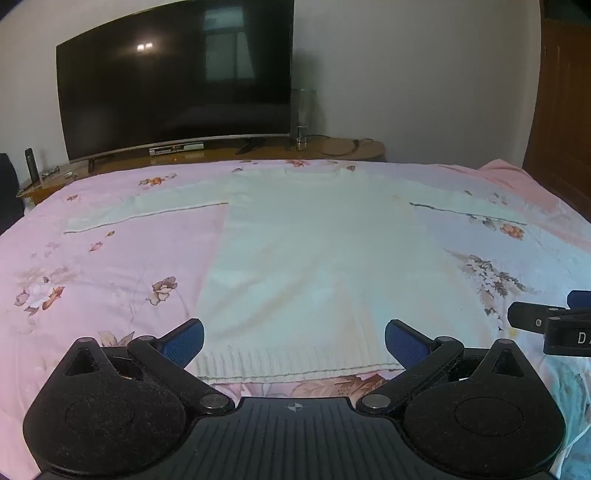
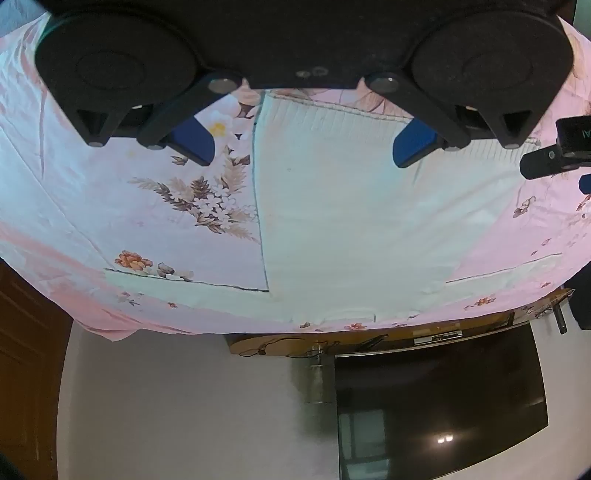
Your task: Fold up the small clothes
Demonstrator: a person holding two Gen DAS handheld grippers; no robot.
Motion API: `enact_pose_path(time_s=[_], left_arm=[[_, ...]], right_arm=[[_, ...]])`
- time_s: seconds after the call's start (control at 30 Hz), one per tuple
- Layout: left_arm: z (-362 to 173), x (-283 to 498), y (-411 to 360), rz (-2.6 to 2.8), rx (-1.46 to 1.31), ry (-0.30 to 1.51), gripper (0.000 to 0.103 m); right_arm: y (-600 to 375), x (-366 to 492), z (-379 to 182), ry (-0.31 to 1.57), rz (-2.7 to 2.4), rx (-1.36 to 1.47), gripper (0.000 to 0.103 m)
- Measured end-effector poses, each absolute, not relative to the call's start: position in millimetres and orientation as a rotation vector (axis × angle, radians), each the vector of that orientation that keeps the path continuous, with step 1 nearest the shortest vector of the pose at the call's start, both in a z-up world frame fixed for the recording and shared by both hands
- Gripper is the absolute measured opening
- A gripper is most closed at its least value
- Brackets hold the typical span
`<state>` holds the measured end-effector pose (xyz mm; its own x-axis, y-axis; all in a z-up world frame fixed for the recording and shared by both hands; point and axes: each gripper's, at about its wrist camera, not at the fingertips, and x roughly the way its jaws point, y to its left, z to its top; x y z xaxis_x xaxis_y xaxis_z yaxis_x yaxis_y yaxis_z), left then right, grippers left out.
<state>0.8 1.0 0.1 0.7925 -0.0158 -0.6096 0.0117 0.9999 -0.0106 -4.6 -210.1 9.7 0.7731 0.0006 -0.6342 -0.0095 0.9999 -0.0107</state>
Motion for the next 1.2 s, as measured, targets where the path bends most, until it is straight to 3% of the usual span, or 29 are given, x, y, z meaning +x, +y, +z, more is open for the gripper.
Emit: enact_pose_path(time_s=[1.2], left_arm=[[-2.7,1.7,5.5,0.003,-0.015,0.660,0.103]], right_arm=[[-210.0,-2.8,9.8,0.689,0.011,-0.025,0.103]])
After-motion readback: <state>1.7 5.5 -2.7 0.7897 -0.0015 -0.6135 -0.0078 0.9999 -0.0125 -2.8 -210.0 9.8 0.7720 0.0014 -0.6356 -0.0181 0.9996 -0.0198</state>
